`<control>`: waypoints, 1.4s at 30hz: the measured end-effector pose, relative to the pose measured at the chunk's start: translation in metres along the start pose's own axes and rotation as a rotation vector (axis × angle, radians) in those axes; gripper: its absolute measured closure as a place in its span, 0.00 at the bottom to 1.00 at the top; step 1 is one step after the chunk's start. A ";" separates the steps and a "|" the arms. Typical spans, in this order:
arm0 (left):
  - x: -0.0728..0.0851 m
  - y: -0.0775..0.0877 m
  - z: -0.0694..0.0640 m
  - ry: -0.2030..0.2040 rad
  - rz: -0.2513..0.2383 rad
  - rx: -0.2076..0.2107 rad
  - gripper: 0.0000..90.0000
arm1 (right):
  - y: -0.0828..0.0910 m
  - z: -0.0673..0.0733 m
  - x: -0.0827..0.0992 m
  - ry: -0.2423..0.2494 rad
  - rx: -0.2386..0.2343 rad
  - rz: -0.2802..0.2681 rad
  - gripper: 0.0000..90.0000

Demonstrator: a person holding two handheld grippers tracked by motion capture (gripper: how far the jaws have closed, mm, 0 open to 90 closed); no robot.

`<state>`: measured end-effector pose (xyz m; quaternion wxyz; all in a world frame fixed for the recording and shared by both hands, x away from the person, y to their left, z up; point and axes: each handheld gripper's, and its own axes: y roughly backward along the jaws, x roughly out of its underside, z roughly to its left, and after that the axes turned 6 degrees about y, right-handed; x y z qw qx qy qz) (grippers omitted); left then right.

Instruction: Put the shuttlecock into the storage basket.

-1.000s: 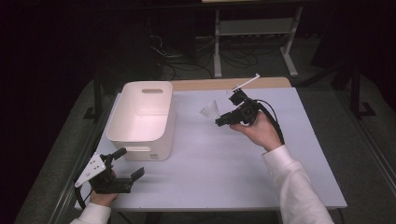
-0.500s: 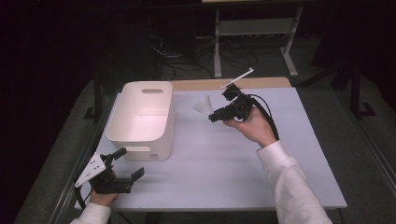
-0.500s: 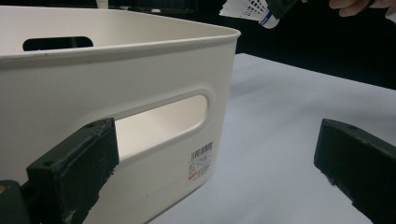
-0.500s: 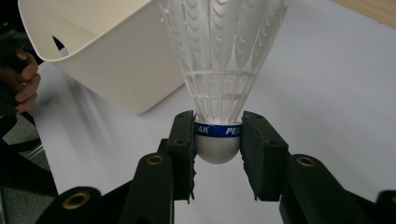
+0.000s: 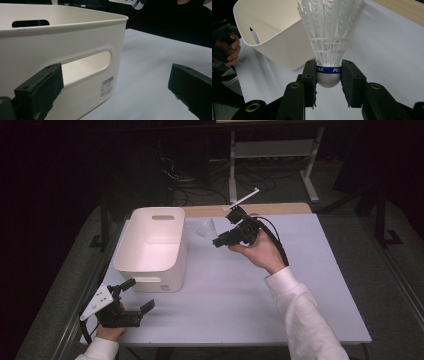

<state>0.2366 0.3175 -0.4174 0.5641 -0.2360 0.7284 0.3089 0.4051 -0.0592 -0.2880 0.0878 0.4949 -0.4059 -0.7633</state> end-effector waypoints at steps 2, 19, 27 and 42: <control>0.000 0.000 0.000 -0.005 0.004 0.000 0.00 | -0.003 0.002 -0.004 0.005 -0.004 -0.007 0.72; 0.000 0.001 -0.001 0.004 -0.004 0.006 0.00 | -0.016 0.021 -0.030 0.046 -0.030 -0.012 0.72; 0.000 0.001 0.000 -0.007 0.003 0.005 0.00 | -0.021 0.025 -0.038 0.066 -0.026 -0.008 0.72; 0.000 0.001 0.000 -0.004 0.001 0.005 0.00 | -0.029 0.036 -0.058 0.081 -0.050 -0.017 0.72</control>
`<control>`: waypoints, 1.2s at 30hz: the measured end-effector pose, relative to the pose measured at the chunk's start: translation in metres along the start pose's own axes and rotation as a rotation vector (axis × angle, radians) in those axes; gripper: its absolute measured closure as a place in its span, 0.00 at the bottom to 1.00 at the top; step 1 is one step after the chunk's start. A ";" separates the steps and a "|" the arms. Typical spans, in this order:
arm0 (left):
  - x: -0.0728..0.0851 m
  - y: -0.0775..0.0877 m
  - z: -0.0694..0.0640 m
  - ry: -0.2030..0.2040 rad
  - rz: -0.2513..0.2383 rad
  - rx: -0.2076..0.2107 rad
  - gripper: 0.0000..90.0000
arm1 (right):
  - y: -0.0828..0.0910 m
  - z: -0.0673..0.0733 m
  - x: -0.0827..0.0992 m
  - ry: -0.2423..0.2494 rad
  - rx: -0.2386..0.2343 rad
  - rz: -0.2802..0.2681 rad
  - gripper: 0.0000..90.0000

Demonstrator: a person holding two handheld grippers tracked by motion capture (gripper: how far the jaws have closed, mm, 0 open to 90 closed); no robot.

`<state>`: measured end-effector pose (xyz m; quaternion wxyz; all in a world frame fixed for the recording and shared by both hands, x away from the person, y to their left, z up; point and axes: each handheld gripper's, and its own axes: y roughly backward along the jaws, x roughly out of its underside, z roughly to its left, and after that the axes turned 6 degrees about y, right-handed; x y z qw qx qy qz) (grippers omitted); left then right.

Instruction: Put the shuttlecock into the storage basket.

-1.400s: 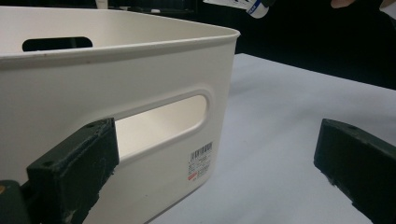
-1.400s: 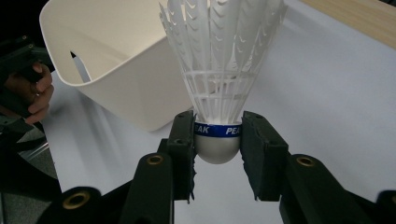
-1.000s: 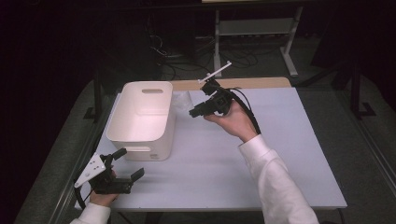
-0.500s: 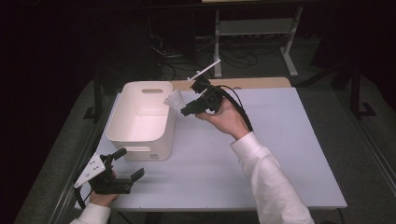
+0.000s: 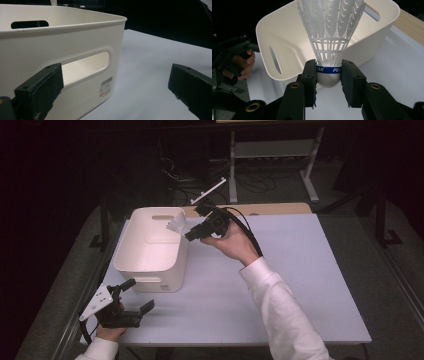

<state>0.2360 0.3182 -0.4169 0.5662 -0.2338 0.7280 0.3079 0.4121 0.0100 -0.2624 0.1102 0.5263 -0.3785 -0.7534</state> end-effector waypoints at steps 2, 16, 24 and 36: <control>0.000 0.000 0.000 -0.002 0.000 0.000 0.00 | -0.002 0.000 -0.002 0.024 0.004 0.008 0.72; 0.000 0.000 0.000 0.000 0.005 0.000 0.00 | -0.013 0.002 -0.013 0.072 -0.006 0.009 0.72; 0.000 0.000 0.000 -0.003 0.007 0.000 0.00 | -0.019 0.004 -0.021 0.085 -0.016 0.010 0.72; 0.000 -0.001 0.001 -0.002 0.007 0.001 0.00 | -0.034 0.009 -0.030 0.112 -0.048 0.017 0.72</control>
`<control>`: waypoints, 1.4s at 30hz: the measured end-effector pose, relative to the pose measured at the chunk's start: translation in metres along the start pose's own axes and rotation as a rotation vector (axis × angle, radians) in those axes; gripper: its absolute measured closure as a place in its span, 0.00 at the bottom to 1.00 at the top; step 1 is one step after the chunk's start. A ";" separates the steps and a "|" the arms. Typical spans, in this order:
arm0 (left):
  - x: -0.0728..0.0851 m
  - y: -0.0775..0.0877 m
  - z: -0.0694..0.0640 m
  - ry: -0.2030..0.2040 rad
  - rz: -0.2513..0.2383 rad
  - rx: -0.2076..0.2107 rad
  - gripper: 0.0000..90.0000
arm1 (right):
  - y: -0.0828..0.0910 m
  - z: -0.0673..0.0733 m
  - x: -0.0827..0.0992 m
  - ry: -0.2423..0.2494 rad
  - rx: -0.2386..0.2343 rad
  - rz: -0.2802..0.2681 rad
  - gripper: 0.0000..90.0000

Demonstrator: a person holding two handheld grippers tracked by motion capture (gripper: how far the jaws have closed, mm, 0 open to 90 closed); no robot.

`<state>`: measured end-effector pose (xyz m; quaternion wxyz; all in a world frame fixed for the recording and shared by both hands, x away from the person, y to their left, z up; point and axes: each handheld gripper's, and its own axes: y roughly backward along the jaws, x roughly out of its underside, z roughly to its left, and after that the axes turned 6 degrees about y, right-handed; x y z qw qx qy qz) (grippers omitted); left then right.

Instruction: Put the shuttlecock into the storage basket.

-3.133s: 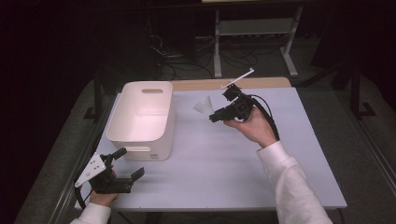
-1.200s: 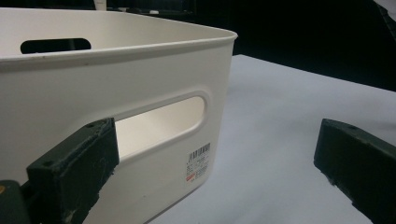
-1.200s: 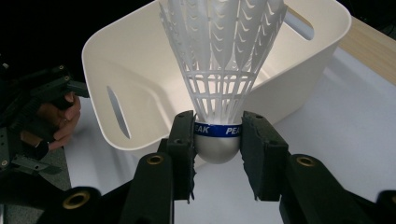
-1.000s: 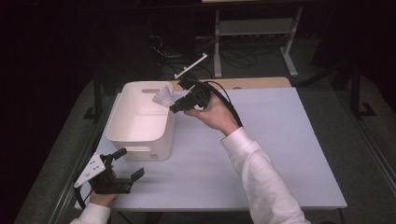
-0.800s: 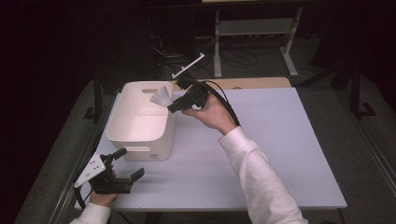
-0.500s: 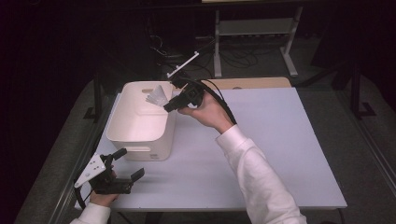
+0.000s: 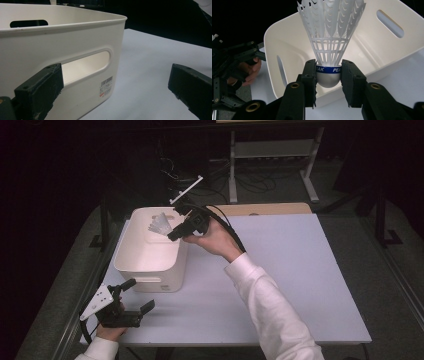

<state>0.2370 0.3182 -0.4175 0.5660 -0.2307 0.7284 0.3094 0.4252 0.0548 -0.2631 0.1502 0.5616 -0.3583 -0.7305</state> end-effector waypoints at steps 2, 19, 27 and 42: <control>0.000 0.000 0.000 0.000 0.002 0.000 0.00 | -0.004 0.001 -0.002 0.006 -0.001 -0.001 0.72; 0.000 0.000 0.000 0.002 0.000 0.003 0.00 | -0.027 0.008 -0.013 0.036 -0.026 0.005 0.72; 0.000 0.000 0.000 0.005 -0.001 0.005 0.00 | -0.034 0.007 -0.014 0.028 -0.035 0.008 0.72; -0.001 0.001 0.001 0.006 0.001 0.006 0.00 | -0.054 0.005 -0.012 0.000 -0.048 0.038 0.72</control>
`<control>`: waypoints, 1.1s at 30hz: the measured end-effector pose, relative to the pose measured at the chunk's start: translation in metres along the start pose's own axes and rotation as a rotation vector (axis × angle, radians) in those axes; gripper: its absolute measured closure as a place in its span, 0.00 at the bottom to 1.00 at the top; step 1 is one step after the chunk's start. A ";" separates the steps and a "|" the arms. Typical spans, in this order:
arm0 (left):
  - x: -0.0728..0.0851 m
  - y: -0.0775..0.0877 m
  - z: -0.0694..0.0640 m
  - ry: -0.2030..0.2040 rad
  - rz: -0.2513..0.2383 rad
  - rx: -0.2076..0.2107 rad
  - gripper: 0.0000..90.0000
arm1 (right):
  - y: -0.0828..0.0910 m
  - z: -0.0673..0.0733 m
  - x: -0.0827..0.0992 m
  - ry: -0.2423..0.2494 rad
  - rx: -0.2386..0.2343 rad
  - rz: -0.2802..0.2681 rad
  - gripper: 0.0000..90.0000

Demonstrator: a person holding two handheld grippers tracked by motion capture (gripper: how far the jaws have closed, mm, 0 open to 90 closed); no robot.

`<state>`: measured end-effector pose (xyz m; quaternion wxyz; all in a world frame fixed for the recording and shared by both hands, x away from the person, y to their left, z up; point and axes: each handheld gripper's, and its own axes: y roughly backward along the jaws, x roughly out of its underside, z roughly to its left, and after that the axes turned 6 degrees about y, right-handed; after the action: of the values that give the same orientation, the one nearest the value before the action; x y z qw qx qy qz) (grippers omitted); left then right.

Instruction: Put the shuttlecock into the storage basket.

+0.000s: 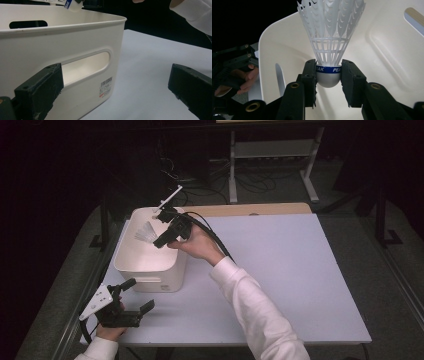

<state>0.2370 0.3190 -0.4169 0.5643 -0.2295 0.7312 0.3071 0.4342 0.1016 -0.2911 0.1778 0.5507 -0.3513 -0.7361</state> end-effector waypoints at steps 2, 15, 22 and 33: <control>0.000 0.000 0.000 -0.002 0.002 0.000 0.00 | -0.003 -0.003 0.001 -0.016 -0.020 -0.002 0.64; 0.000 0.000 0.000 -0.005 0.003 0.002 0.00 | 0.015 -0.013 0.008 0.012 -0.038 -0.084 0.08; 0.001 -0.001 -0.001 0.005 -0.011 0.003 0.00 | 0.030 -0.017 0.017 0.061 0.021 -0.118 0.01; 0.001 0.000 0.000 -0.006 0.006 -0.005 0.00 | 0.051 -0.027 0.036 0.037 0.046 -0.155 0.00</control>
<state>0.2369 0.3188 -0.4174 0.5648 -0.2278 0.7295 0.3113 0.4416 0.0342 -0.2829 0.1141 0.5939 -0.3208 -0.7290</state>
